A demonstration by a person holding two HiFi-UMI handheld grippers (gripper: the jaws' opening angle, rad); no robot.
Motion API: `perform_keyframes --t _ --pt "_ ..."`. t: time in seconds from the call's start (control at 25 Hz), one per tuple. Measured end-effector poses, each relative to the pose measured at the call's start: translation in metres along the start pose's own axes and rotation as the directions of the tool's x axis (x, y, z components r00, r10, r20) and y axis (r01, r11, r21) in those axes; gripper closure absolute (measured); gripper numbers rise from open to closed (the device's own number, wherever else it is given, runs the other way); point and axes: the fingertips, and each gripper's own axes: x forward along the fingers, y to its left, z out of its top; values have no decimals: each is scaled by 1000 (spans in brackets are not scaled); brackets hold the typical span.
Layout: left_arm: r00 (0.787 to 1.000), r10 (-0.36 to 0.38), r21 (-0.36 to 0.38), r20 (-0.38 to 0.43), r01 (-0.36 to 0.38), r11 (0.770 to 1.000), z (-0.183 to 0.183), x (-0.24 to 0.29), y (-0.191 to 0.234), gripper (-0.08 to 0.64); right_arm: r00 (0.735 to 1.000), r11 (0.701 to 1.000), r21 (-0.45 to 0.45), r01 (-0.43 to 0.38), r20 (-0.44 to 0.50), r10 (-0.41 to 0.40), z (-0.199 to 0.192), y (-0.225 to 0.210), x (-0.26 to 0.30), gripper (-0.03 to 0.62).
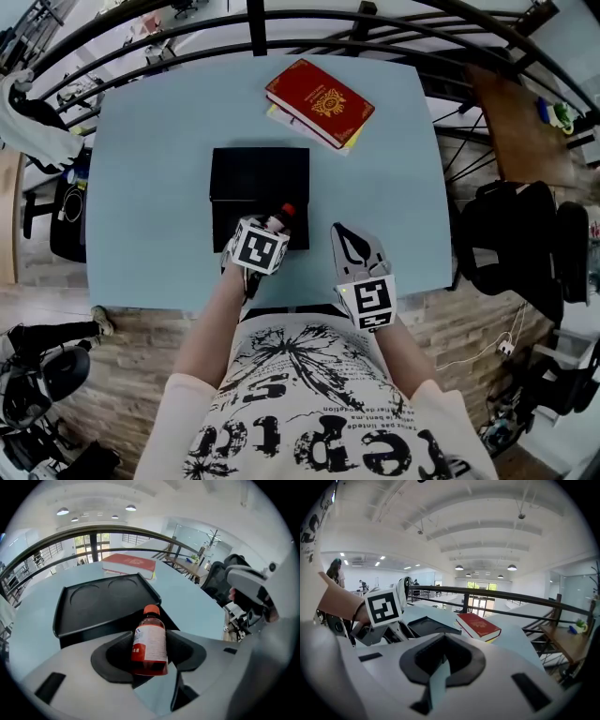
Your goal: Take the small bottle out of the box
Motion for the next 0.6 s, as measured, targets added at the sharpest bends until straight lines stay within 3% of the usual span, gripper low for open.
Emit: perform_keyframes --t 0.2,0.32,0.48,0.6 --pt "991 -7 8 136 6 1000 21 -39 -7 327 1000 1000 -11 -2 14 2 9 5 -1 581" --pt "966 -5 15 257 1 1000 38 -65 -9 327 1000 1000 -29 1 28 0 16 7 -1 581" --pt "910 9 11 415 -15 1000 57 -104 -10 327 997 999 -36 1 72 1 33 12 -1 581" --pt "842 22 12 539 -34 999 72 -136 -9 327 993 1000 -29 -3 120 7 49 15 -3 582"
